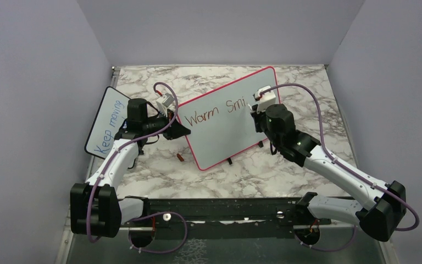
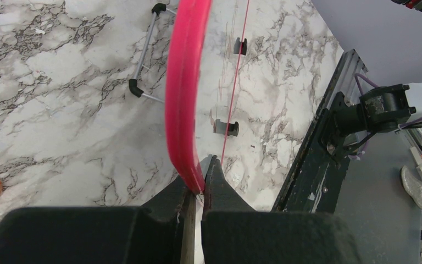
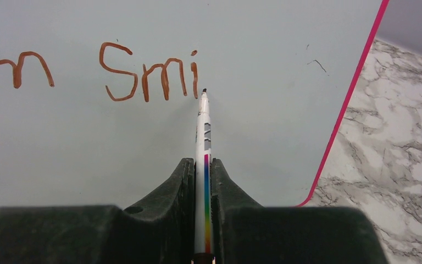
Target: Write a sentence on the whiteboard
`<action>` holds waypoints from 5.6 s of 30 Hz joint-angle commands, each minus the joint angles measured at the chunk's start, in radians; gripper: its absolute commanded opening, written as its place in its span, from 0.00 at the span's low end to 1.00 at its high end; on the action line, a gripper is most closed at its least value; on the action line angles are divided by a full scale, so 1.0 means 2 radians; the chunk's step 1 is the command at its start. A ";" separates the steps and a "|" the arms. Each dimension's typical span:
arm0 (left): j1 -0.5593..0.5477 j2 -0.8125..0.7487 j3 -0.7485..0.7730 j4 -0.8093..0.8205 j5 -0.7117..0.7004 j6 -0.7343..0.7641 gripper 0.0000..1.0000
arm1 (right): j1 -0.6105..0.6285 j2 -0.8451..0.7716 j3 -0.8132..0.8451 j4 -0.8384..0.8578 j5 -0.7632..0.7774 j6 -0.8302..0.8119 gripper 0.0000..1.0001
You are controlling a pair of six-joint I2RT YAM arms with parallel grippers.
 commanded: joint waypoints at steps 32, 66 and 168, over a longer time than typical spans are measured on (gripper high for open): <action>0.004 0.005 -0.008 -0.028 -0.052 0.049 0.00 | -0.011 0.069 0.067 0.086 0.013 -0.046 0.00; 0.004 0.006 -0.008 -0.028 -0.053 0.049 0.00 | -0.012 0.021 0.000 -0.016 -0.004 0.009 0.00; 0.004 0.006 -0.007 -0.028 -0.050 0.049 0.00 | -0.050 0.042 0.024 0.036 -0.068 0.004 0.00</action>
